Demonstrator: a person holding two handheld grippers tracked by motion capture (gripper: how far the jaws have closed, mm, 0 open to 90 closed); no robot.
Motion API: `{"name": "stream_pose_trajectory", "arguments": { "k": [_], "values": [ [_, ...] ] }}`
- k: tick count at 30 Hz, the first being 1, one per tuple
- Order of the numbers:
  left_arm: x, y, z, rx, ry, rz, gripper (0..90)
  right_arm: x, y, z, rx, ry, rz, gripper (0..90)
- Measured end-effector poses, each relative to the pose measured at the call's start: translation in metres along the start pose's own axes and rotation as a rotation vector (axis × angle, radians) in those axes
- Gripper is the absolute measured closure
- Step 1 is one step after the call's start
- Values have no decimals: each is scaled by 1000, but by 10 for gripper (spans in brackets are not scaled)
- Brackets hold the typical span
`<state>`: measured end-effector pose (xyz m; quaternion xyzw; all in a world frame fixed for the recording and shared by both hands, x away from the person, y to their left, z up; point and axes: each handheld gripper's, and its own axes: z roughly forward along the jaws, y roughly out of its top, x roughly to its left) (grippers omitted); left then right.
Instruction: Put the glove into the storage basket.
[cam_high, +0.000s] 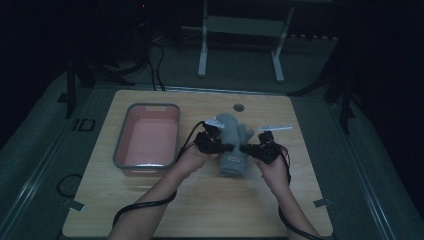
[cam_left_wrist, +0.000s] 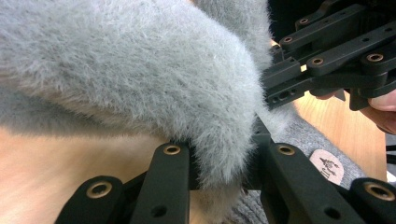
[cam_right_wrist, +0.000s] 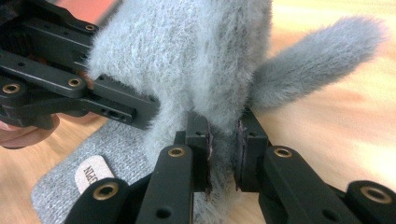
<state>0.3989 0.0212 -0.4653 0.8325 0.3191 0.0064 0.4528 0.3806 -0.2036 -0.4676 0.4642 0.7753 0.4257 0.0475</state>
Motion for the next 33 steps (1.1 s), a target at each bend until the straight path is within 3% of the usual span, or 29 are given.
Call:
{"name": "stream_pose_trajectory", "arguments": {
  "k": [6,19,24,33],
  "values": [
    [7,7,-32,-2,31,20,776,24,23,4,-13,5,-42,790],
    [30,13,-116,4,128,25,776,82,74,31,-33,91,-79,792],
    [40,6,-144,-14,177,13,776,108,90,46,-39,108,-100,792],
    [70,-20,-188,-12,199,-18,775,147,106,83,-7,144,-120,791]
  ]
}}
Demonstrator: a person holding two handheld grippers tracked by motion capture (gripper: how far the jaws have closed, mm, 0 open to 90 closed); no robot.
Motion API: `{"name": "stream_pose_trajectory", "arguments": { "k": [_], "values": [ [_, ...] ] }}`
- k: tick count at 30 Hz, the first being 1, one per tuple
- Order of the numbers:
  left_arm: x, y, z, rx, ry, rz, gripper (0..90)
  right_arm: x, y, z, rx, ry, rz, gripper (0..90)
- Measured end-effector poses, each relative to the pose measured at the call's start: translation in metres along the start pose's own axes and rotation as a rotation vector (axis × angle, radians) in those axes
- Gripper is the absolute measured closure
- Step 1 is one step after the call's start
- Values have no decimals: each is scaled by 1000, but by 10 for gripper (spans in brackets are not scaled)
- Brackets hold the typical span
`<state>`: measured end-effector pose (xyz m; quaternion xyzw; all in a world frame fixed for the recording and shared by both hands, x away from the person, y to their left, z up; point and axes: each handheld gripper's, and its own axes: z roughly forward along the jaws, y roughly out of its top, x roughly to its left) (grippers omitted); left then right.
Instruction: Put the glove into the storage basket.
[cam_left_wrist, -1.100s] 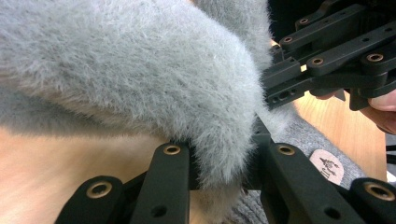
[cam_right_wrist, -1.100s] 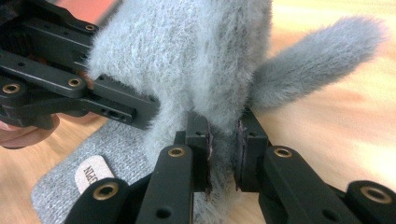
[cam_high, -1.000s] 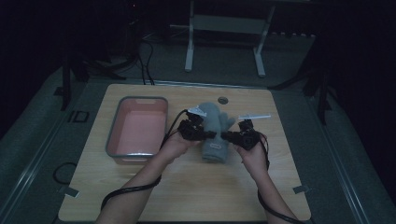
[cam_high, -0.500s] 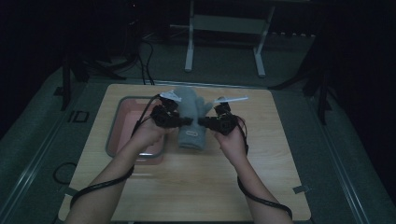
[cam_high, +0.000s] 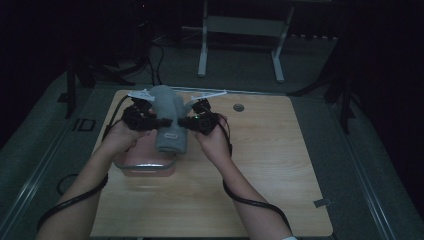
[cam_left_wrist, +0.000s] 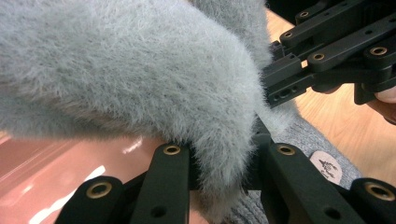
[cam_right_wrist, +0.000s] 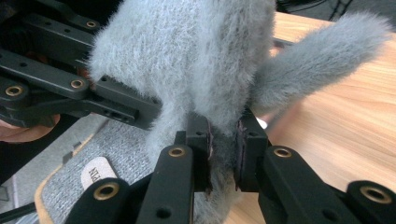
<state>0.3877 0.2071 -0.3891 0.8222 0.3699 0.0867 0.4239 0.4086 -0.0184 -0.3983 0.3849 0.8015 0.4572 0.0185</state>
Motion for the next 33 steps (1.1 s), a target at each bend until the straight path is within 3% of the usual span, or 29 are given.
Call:
{"name": "stream_pose_trajectory", "arguments": {
  "k": [5,9,17,21,23,25,29,33],
  "values": [
    [16,-17,-18,8,38,-34,775,20,5,28,9,25,-9,791],
    [24,-30,-20,24,50,-59,775,27,2,45,24,36,-7,791],
    [40,-55,12,122,68,-125,774,20,-19,84,101,-30,3,790],
    [47,-62,26,164,75,-139,773,18,-26,100,151,-84,-20,790],
    [48,-64,33,197,86,-164,773,18,-28,106,174,-107,-14,789],
    [47,-65,42,234,108,-161,773,16,-31,112,199,-132,0,789],
    [47,-69,53,257,112,-168,771,17,-35,120,250,-199,-31,781],
    [47,-72,61,295,116,-176,764,12,-37,124,287,-204,-26,737]
  ]
}}
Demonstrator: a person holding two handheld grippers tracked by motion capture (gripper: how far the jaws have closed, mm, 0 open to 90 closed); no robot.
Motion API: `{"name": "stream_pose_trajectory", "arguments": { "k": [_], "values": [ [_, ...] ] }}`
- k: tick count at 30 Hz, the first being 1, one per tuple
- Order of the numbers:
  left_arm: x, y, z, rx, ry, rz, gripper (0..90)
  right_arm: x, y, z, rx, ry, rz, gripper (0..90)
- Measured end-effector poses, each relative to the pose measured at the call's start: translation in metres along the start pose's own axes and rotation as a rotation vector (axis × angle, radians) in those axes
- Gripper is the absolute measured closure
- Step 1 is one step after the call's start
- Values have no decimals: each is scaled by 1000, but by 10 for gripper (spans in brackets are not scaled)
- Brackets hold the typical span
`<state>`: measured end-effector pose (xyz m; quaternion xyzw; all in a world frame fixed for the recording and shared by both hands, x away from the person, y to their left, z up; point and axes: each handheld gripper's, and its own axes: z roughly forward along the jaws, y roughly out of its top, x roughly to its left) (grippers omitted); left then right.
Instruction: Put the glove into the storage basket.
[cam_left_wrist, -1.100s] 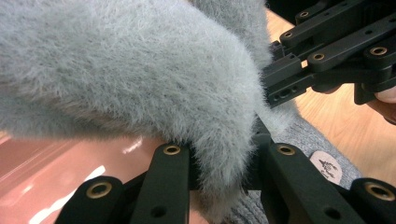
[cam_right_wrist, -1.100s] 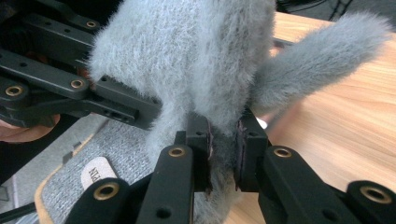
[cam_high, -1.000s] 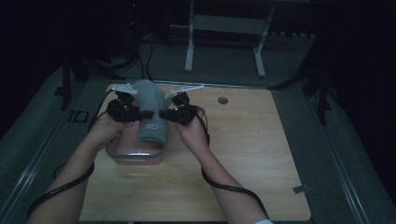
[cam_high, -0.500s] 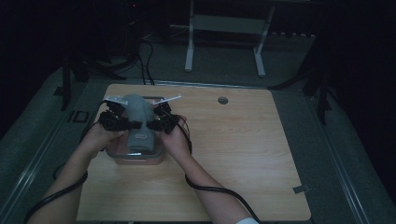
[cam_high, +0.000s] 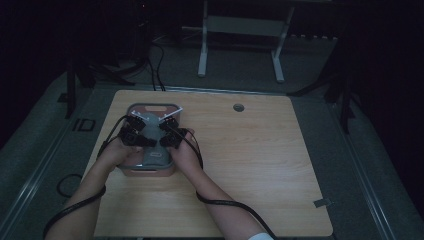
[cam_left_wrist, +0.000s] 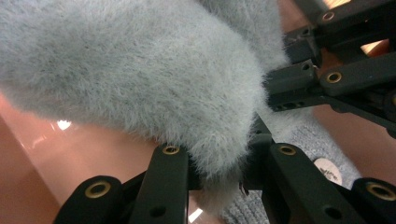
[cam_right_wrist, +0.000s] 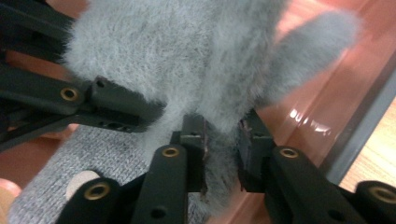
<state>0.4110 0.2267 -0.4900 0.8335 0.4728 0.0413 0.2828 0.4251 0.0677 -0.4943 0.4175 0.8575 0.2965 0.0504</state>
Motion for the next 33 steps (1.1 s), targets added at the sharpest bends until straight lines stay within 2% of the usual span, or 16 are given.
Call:
{"name": "stream_pose_trajectory", "arguments": {
  "k": [2,4,5,8,10,12,13,16,17,19,20,21,23,29,31,33],
  "values": [
    [1,-1,4,18,8,-2,748,2,0,1,11,-18,-30,711],
    [4,-2,7,54,24,-27,706,4,0,1,19,-14,-58,636],
    [4,-2,7,51,33,-33,677,5,1,0,16,3,-63,573],
    [3,-1,5,31,70,-30,555,7,3,-7,-1,13,-83,486],
    [3,-2,1,-18,97,-24,435,5,5,-14,-22,36,-78,434],
    [4,-3,-3,-76,98,-26,348,0,5,-24,-51,60,-73,378],
    [4,-5,-5,-109,107,-28,272,-2,5,-29,-60,68,-73,348],
    [5,-8,-11,-202,129,-37,153,-9,5,-41,-90,98,-77,238],
    [5,-9,-13,-222,137,-44,146,-12,4,-45,-96,111,-87,196],
    [5,-12,-16,-252,154,-49,145,-17,3,-52,-112,155,-77,179],
    [4,-13,-19,-266,147,-55,134,-19,2,-55,-118,155,-79,180],
    [3,-14,-22,-280,140,-63,112,-20,1,-58,-115,147,-95,176],
    [-1,-17,-28,-317,123,-65,94,-24,-3,-63,-111,161,-131,148],
    [-28,-23,-40,-382,104,-8,81,-40,-19,-78,-146,171,-156,145],
    [-37,-24,-42,-402,87,0,81,-45,-25,-83,-157,175,-160,145],
    [-46,-24,-41,-406,84,18,81,-50,-31,-88,-166,181,-157,142]
  ]
}}
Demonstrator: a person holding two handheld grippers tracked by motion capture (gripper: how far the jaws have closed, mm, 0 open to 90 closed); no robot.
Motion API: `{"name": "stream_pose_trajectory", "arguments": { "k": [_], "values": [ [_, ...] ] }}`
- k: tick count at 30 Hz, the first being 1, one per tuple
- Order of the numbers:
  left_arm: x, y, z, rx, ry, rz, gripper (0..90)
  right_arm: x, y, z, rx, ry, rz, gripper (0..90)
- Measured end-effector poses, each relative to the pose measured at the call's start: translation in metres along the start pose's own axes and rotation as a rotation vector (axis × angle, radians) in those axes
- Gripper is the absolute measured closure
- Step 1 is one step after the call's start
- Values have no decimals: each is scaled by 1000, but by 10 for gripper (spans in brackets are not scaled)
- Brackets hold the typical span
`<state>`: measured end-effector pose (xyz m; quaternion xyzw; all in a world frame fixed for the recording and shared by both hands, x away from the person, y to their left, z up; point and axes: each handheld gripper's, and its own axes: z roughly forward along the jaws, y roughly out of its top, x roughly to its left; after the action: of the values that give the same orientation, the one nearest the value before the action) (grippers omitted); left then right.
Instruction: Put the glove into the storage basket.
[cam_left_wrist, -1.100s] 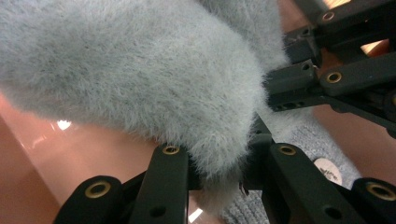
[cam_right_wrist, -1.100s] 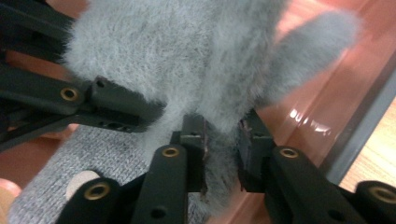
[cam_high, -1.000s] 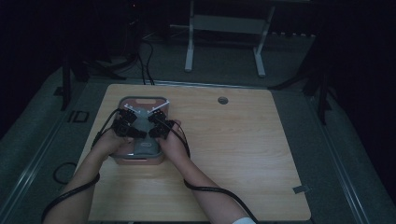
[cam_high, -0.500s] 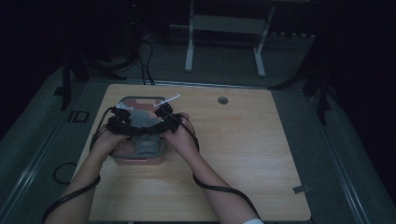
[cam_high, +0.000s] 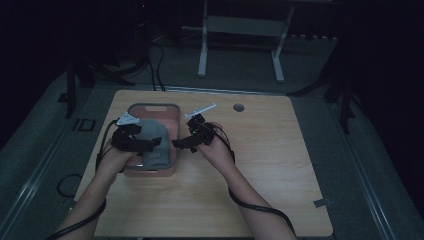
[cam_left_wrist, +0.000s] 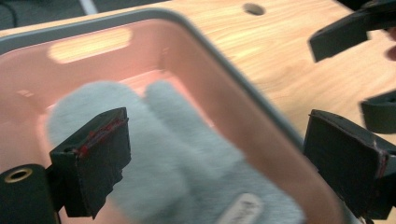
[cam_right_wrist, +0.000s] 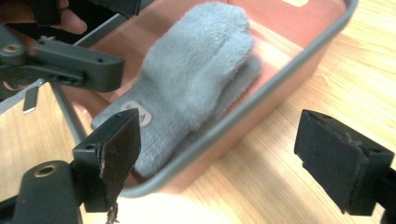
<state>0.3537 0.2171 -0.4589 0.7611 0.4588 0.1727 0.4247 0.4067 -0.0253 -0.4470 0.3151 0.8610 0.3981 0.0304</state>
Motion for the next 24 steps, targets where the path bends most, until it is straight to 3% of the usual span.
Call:
{"name": "stream_pose_trajectory", "arguments": {
  "k": [9,24],
  "values": [
    [-42,0,10,-25,-48,59,63,-13,-26,-24,-5,-15,-21,141],
    [-94,-7,35,-27,-126,146,51,-39,-77,-64,-15,-51,-2,142]
  ]
}}
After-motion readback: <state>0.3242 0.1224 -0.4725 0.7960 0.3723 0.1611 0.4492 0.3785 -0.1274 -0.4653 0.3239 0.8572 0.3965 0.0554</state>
